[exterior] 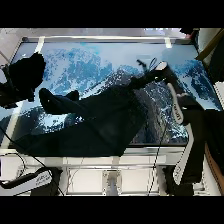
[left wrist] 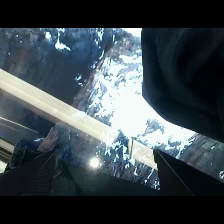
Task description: Fold the clothes and pants, and hang the long-sleeved shirts on hangers.
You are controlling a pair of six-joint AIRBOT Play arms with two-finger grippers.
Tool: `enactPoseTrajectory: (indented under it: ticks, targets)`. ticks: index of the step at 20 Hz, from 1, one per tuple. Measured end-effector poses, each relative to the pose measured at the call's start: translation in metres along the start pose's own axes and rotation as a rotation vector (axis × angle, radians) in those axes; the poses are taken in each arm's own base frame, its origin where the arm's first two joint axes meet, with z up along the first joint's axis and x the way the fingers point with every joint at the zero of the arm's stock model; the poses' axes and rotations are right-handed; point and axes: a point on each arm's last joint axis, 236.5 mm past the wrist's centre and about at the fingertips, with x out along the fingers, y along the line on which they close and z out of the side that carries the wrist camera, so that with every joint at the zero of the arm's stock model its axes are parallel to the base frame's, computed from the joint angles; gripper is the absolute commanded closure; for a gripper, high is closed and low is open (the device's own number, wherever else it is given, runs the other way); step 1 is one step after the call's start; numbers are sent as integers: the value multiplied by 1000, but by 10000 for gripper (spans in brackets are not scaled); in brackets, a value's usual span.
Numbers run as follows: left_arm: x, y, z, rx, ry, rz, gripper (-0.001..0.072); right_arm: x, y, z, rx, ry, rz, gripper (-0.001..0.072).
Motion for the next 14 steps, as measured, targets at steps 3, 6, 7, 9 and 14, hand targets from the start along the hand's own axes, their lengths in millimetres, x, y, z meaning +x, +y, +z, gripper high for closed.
enactPoseTrajectory:
  ticks: [3, 6, 7, 9, 14]
  targets:
    - [12, -20, 4, -25, 11, -68, 9, -89, -13, -1, 17, -57, -115, 662]
    - [26, -55, 10, -61, 21, -197, 9, -182, -30, -29, 69, -78, -269, 662]
    - [29, -70, 13, -79, 22, -253, 9, -206, -35, -42, 96, -73, -311, 663]
    - [31, -98, 18, -95, 21, -351, 9, -243, -45, -73, 177, -52, -384, 662]
    - [33, -156, 8, -53, 58, -476, 9, -265, -79, -152, 385, 79, -507, 662]
